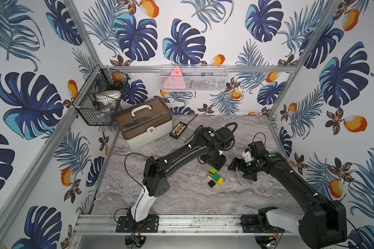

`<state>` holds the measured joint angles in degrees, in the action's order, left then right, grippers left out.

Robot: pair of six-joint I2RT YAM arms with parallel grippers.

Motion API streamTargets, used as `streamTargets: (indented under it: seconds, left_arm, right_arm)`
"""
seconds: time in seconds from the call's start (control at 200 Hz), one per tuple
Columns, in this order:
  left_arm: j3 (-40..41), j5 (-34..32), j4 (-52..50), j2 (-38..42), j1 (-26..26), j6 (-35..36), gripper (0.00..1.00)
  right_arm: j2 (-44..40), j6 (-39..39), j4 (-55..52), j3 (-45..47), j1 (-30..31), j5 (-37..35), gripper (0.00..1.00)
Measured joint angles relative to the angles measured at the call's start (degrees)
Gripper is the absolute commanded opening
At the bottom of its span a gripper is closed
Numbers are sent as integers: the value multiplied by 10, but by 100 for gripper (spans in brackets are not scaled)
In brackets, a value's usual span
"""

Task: Assemble a giraffe with lego
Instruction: Assemble the lego brick with the lego brick.

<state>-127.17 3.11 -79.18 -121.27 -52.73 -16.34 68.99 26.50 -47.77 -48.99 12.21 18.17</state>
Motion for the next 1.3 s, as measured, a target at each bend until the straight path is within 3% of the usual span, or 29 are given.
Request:
streamTargets:
  seconds: [0.435, 1.301]
  left_arm:
    - [-2, -59, -5, -21, -5, 15, 46]
    - [1, -60, -14, -47, -5, 14, 46]
  right_arm:
    - [0, -9, -19, -14, -7, -12, 100]
    - [7, -16, -21, -14, -14, -12, 100]
